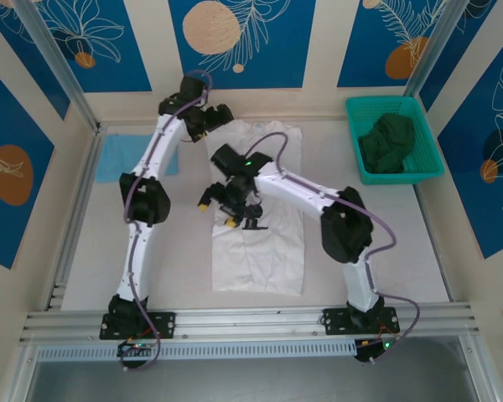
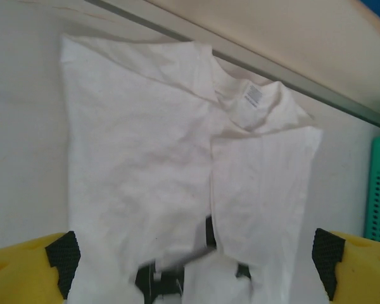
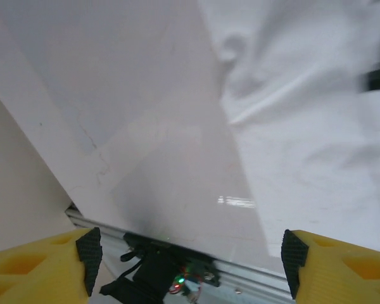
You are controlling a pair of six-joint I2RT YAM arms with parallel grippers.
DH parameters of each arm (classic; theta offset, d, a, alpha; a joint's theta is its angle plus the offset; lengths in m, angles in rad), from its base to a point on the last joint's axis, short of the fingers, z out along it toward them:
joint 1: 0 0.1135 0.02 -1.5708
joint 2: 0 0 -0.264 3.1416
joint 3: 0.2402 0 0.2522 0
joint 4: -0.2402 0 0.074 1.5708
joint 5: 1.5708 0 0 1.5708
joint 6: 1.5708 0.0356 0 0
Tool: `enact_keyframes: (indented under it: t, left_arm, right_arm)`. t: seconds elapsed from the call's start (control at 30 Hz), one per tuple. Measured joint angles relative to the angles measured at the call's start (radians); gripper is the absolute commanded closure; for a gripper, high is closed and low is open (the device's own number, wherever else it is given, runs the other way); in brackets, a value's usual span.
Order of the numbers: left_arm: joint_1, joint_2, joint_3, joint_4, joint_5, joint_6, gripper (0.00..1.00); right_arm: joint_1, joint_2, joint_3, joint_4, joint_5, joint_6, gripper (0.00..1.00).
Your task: Fold and stack the t-shirts
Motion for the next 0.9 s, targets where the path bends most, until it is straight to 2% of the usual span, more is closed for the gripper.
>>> enact_keyframes:
  t: [0.1, 0.2, 0.3, 0.43, 0.53, 0.7, 0.9]
  left_arm:
    - [-0.013, -0.29, -0.339, 0.018, -0.01, 0.005, 0.2]
    - [-0.048, -0.494, -0.649, 0.025, 0.022, 0.024, 0.38]
    - [-0.117, -0.623, -0.996, 0.041, 0.067, 0.033, 0.43]
    - [-0.234, -0.669, -1.369, 0.054, 0.16, 0.023, 0.4]
    - [-0.29, -0.717, -1.529, 0.07, 0.244, 0.007, 0.41]
    - [-0.341, -0.794, -1.641, 0.152, 0.312, -0.023, 0.43]
    - [-0.352, -0.819, -1.767, 0.257, 0.349, -0.072, 0.46]
  right_arm:
    - [-0.143, -0.269, -0.257, 0.0, 0.01, -0.101, 0.28]
    - [-0.308, -0.494, -0.554, 0.006, -0.023, -0.15, 0.33]
    - [-0.378, -0.585, -0.802, 0.005, -0.083, -0.171, 0.36]
    - [-0.353, -0.582, -0.949, 0.001, -0.133, -0.183, 0.4]
    - [-0.336, -0.582, -0.992, 0.023, -0.157, -0.18, 0.46]
    - [-0.287, -0.543, -1.039, 0.041, -0.169, -0.172, 0.48]
    - [-0.21, -0.515, -1.066, 0.076, -0.183, -0.167, 0.49]
